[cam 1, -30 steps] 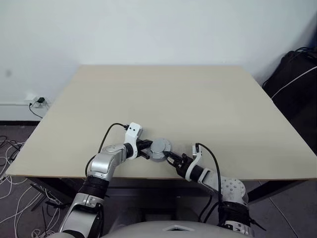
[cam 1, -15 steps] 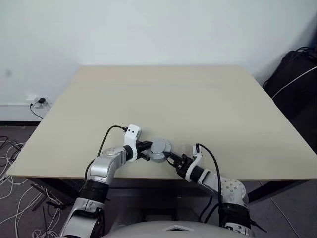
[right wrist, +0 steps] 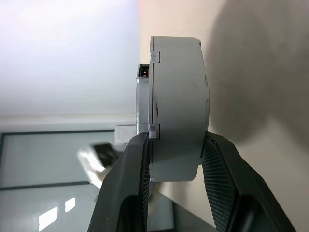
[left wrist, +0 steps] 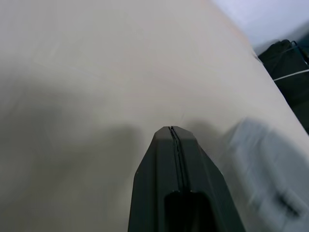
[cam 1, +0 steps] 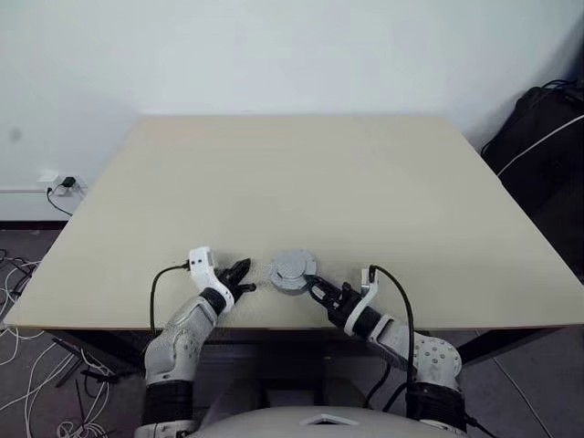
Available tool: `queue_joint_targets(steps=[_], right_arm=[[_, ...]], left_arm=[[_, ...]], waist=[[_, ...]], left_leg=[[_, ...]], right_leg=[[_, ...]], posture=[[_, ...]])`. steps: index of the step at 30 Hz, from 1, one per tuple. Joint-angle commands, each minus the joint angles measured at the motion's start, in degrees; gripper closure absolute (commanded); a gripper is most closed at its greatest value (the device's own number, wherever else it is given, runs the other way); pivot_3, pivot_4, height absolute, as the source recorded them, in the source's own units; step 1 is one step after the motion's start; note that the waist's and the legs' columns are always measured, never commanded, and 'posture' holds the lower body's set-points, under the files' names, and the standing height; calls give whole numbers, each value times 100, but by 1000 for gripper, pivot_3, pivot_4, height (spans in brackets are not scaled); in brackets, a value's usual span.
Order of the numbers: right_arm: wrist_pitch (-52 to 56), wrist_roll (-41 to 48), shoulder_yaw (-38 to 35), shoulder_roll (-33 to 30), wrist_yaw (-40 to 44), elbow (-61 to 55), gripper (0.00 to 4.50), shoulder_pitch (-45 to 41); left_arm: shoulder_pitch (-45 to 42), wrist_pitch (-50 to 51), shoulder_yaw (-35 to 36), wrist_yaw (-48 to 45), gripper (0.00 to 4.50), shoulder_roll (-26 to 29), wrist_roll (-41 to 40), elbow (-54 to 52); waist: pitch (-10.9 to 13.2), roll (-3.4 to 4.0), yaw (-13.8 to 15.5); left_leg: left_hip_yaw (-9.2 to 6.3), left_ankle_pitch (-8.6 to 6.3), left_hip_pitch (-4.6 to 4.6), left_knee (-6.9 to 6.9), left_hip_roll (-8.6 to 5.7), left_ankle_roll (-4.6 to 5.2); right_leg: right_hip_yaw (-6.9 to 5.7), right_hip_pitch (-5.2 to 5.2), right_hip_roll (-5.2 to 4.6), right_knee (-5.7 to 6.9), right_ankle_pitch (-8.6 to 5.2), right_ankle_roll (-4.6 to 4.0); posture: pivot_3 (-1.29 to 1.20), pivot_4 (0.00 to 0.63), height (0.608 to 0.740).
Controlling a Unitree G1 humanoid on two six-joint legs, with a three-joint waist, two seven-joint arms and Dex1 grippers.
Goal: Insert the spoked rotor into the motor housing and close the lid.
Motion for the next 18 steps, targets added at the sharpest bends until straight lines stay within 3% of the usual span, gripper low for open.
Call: queue_joint_targets(steps=[1,4,8,18], right_arm=[[-55,547,4,187,161,-362,3260,-187],[-105,719,20,189,95,-405,3260,-242],[-136,875,89,146,9,-530,3260,-327],[-227,974,33,-95,-135,-540,3260,-402]], left_arm=[[188,288,31,-100,4500,-11,-487,-456],[396,629,29,-159,4500,-81,-932,-608],[650,1473,191,-276,4500,-266,-2129,-881],[1146,1537,303,118,4500,-664,-3807,-955]], waist=[[5,1,0],[10,5,-4],[15,8,-13],[17,10,-6]], left_leg=[[0,0,0,1,0,0],[0,0,0,3,0,-1],[1,0,0,5,0,0],[6,1,1,5,2,0]], right_leg=[[-1,1,0,0,0,0],[-1,1,1,1,0,0],[-1,0,2,2,0,1],[4,0,3,3,0,-2]], posture=[[0,0,740],[0,0,740],[0,0,740],[0,0,740]])
